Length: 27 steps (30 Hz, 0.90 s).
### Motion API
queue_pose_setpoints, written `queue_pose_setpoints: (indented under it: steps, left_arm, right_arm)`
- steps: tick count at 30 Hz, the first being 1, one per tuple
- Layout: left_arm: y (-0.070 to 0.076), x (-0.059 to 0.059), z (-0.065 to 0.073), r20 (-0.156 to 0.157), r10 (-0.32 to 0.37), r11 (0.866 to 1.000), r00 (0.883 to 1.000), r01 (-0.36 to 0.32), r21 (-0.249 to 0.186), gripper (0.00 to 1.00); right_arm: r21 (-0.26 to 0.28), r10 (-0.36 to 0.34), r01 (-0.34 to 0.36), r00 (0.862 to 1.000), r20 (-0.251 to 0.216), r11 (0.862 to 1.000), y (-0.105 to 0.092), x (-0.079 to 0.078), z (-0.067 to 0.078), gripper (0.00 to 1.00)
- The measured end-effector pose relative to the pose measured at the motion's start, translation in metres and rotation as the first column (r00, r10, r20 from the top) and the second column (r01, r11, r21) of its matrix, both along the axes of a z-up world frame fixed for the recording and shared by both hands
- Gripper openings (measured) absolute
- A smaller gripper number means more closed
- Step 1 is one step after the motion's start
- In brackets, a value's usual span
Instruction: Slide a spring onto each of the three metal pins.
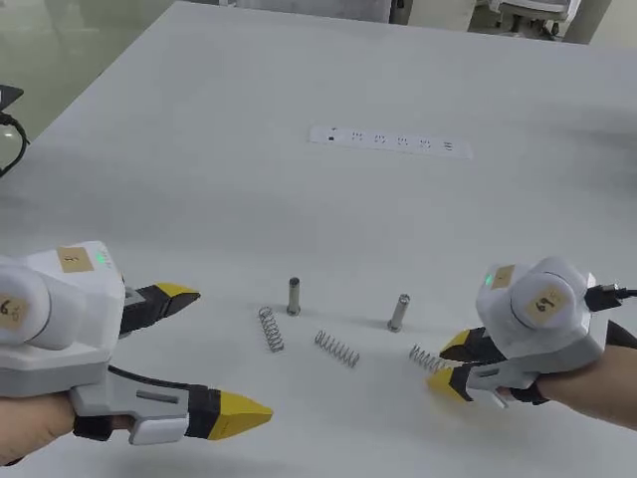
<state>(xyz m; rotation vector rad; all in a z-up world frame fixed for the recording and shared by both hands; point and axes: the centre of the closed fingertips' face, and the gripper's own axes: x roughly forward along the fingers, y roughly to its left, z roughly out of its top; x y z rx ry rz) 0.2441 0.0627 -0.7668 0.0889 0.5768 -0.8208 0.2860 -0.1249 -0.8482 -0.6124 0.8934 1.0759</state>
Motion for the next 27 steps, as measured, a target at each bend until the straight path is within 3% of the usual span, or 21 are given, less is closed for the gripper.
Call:
queue_pose_setpoints:
  steps: [12, 27]
  left_arm:
    - [-0.0009, -0.0006, -0.0006, -0.001, -0.008, 1.0, 1.0, 0.008, 0.003, 0.88]
    - [0.0014, 0.0006, 0.0002, 0.0, -0.007, 1.0, 1.0, 0.007, 0.004, 0.88]
  right_arm:
    - [-0.007, -0.03, 0.03, 1.0, -0.006, 1.0, 0.0012, 0.0052, -0.0009, 0.14]
    - [-0.037, -0.004, 0.004, 1.0, -0.012, 0.999, 0.0028, 0.0033, -0.0072, 0.09]
